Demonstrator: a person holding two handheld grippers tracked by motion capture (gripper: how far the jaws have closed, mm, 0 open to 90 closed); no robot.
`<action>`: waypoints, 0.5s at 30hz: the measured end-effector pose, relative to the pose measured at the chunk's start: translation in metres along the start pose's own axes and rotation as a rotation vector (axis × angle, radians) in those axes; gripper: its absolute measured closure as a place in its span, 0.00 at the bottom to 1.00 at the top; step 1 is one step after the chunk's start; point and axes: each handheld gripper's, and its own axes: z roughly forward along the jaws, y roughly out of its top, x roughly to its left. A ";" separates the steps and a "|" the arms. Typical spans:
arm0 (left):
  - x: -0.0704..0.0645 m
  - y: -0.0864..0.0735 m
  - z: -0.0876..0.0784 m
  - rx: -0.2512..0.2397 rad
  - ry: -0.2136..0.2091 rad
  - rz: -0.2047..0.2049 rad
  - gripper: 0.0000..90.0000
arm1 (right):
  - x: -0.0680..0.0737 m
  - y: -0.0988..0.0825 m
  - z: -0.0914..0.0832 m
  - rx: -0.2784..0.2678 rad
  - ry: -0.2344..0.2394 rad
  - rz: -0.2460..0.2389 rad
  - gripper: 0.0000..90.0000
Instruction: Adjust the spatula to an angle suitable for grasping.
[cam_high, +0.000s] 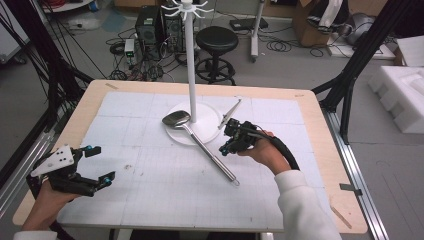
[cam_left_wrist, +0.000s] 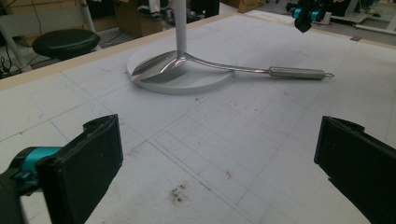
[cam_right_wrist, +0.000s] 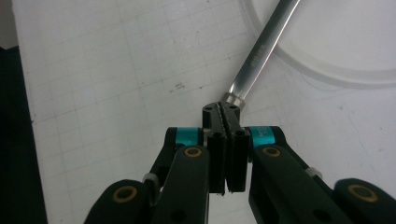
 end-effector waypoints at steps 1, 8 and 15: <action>0.000 0.000 0.000 0.001 0.000 0.002 0.02 | 0.000 0.002 0.003 0.002 0.004 -0.002 0.99; 0.000 0.000 0.000 0.001 -0.001 0.001 0.02 | 0.001 0.013 0.020 0.012 0.016 -0.031 1.00; 0.001 -0.001 0.000 0.003 -0.002 0.001 0.02 | -0.001 0.017 0.034 0.024 0.020 -0.047 1.00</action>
